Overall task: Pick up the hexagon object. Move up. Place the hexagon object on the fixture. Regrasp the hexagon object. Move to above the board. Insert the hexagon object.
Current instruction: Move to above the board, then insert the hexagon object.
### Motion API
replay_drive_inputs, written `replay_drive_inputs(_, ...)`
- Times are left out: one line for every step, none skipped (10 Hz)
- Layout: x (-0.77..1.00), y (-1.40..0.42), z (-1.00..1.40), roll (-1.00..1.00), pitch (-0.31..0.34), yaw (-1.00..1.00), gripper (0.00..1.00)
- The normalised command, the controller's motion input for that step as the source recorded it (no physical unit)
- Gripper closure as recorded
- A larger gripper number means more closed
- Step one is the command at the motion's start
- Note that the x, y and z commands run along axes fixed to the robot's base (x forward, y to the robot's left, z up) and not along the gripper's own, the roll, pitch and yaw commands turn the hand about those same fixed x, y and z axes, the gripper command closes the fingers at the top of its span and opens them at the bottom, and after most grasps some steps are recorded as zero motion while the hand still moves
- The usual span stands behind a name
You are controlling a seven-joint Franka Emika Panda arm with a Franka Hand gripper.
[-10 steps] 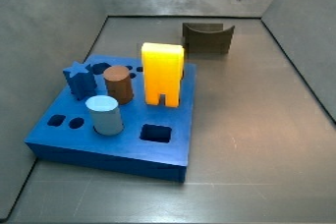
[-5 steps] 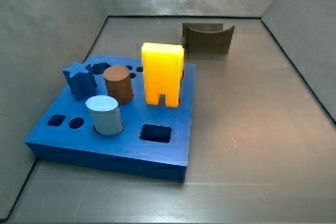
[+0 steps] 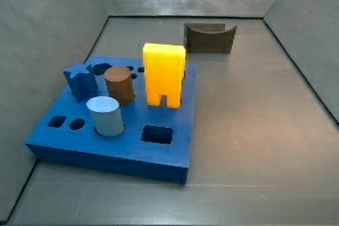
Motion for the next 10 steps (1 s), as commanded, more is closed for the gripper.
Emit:
replay_drive_inputs(-0.25, -1.0, 0.35, -1.0, -0.083, -0.19, 1.0)
replay_drive_inputs(-0.28, -1.0, 0.36, -1.0, -0.071, -0.19, 1.0)
replay_drive_inputs(-0.28, -1.0, 0.37, -1.0, -0.067, -0.19, 1.0)
replay_drive_inputs(-0.25, -0.78, 0.28, -1.0, -0.06, -0.19, 1.0)
replay_drive_inputs(-0.18, -0.51, 0.18, -0.86, -0.049, -0.15, 1.0)
replay_drive_inputs(-0.13, -0.28, 0.11, -0.63, -0.044, -0.1, 1.0)
replay_drive_inputs(-0.1, -0.15, 0.06, -0.44, -0.042, -0.06, 1.0)
replay_drive_inputs(-0.07, -0.07, 0.04, -0.27, -0.035, -0.03, 1.0)
replay_drive_inputs(-0.37, 0.0, 0.0, 0.0, -0.121, -0.2, 1.0)
replay_drive_inputs(-0.57, 0.28, -0.29, 0.0, -0.146, -0.29, 1.0)
